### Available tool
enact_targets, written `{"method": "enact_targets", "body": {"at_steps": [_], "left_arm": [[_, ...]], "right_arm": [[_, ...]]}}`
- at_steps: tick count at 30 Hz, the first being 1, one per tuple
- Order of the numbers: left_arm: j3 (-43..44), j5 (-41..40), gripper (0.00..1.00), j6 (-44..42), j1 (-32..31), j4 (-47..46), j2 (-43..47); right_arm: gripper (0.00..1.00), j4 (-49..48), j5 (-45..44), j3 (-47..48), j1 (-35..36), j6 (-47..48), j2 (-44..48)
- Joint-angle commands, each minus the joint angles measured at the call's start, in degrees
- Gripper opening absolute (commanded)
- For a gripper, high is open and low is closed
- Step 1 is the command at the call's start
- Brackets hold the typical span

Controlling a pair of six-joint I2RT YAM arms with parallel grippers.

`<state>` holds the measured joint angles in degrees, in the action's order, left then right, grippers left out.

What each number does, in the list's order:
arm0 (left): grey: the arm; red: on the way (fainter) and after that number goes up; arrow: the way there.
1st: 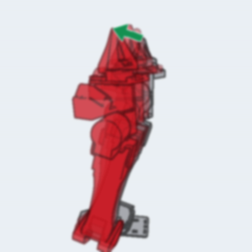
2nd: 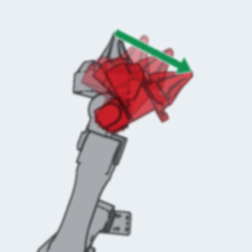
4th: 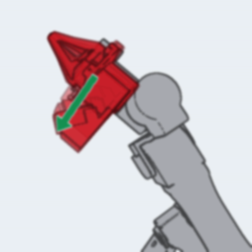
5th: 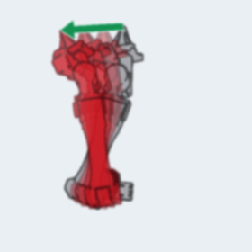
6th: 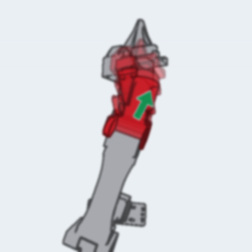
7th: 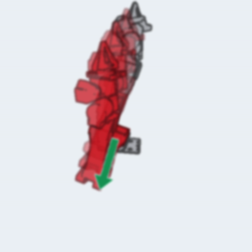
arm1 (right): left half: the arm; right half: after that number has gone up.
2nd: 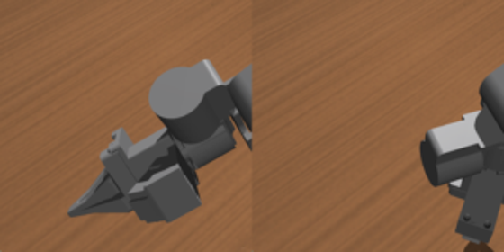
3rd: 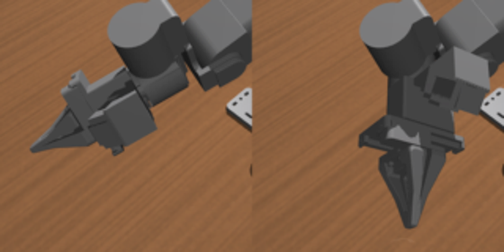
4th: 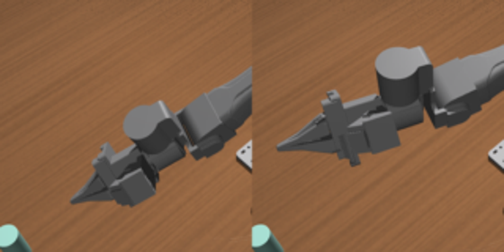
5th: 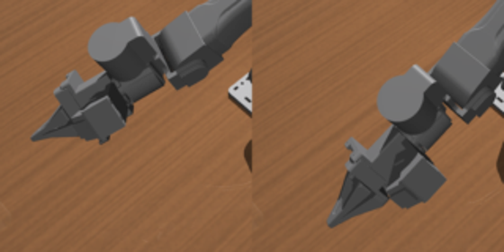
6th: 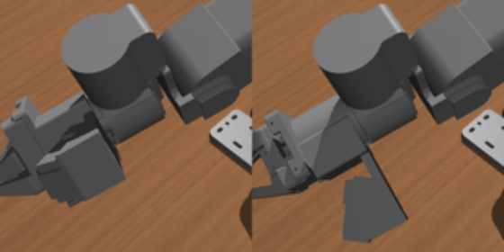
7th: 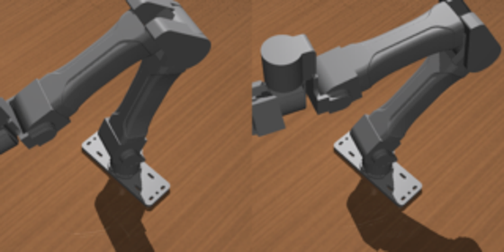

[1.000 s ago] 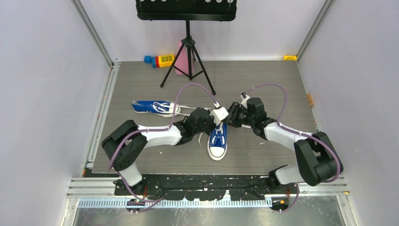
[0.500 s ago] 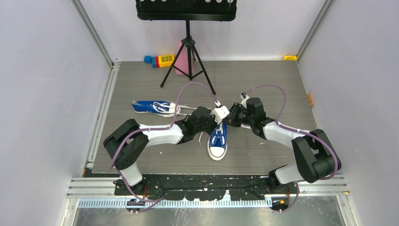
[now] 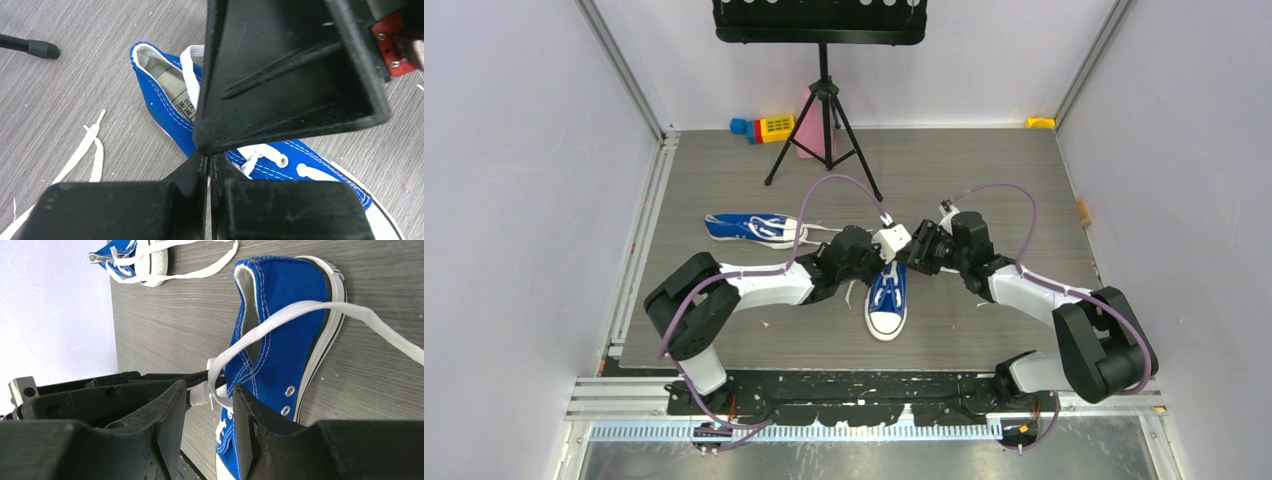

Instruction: Tie the shoes

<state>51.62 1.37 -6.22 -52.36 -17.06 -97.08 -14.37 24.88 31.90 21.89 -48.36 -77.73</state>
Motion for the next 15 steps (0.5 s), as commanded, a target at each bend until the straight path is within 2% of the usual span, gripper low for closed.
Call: {"method": "enact_targets", "body": {"at_steps": [1, 5, 8, 15], "left_arm": [[2.3, -0.6, 0.01, 0.4, 0.3, -2.3, -0.3], [2.5, -0.5, 0.01, 0.3, 0.3, -2.4, -0.1], [2.7, -0.5, 0.01, 0.3, 0.3, -2.2, -0.2], [2.4, 0.1, 0.01, 0.4, 0.3, -2.8, -0.2]], "right_arm": [[0.45, 0.2, 0.3, -1.0, 0.3, 0.5, 3.2], [0.41, 0.1, 0.6, -1.2, 0.3, 0.7, 3.2], [0.34, -0.9, 1.7, -1.3, 0.3, 0.5, 2.8], [0.28, -1.5, 2.4, -0.8, 0.3, 0.5, 1.5]]}}
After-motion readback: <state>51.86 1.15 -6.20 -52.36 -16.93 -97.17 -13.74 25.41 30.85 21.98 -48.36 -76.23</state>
